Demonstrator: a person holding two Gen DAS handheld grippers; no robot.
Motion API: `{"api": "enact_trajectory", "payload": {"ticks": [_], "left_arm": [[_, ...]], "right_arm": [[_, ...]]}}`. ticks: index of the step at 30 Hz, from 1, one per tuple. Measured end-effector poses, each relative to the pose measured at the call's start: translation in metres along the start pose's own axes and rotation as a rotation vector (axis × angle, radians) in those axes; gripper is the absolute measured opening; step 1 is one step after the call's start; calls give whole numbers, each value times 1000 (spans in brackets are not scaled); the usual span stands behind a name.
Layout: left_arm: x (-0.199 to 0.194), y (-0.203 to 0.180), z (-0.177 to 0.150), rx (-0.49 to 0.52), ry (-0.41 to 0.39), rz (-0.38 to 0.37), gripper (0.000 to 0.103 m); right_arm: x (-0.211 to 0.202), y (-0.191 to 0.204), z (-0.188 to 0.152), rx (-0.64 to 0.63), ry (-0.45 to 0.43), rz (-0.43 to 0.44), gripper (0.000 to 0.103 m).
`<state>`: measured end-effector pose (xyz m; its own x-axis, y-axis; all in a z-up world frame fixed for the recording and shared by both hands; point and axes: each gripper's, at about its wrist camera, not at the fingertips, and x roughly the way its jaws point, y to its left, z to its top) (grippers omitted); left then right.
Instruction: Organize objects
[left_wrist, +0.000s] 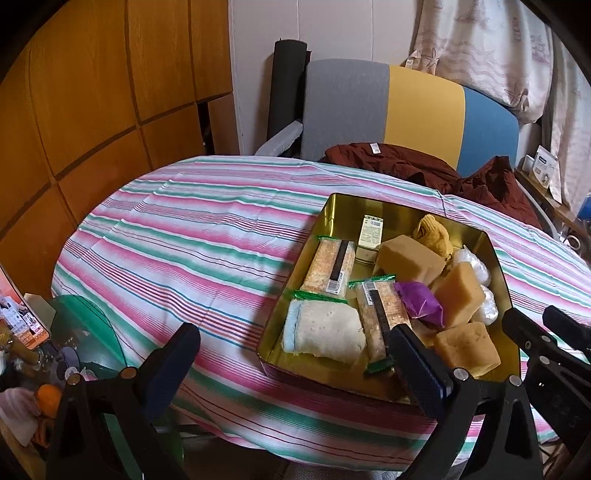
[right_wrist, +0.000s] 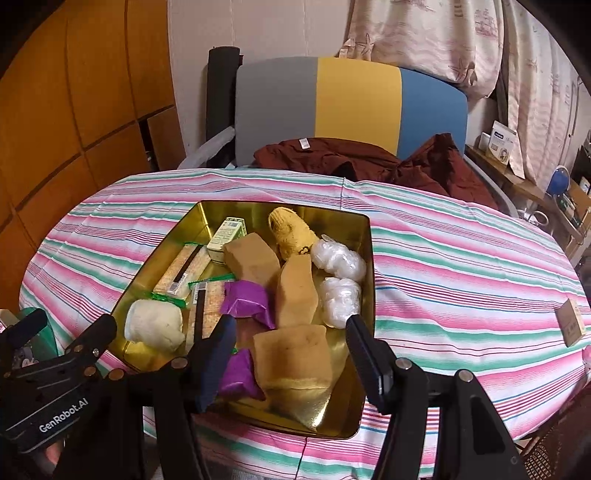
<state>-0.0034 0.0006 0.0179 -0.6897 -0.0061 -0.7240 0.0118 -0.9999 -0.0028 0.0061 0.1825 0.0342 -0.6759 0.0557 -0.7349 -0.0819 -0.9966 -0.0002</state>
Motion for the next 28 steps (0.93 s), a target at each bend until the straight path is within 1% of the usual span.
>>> {"api": "enact_trajectory", "payload": {"ticks": [3, 7, 12, 17, 20, 22, 24, 28], "left_arm": [[2, 2, 1, -15, 14, -5, 103], [2, 5, 2, -23, 13, 3, 103], [4, 3, 1, -27, 32, -33, 103], [2, 1, 1, -17, 31, -45, 103], [4, 1, 1, -23, 43, -54, 103], [6, 2, 1, -31, 55, -53, 102], [8, 4, 0, -42, 60, -36, 100], [11, 7, -1, -52, 67, -24, 101]], "right_arm": [[1, 0, -1, -1, 3, -27, 62], [0, -1, -2, 0, 1, -30, 62], [-1, 0, -1, -10, -7, -40, 62], [-1, -1, 0, -3, -12, -52, 62], [0, -3, -1, 5, -11, -56, 62], [0, -4, -1, 8, -10, -57, 63], [1, -5, 0, 11, -9, -59, 62], [1, -6, -1, 14, -5, -56, 62]]}}
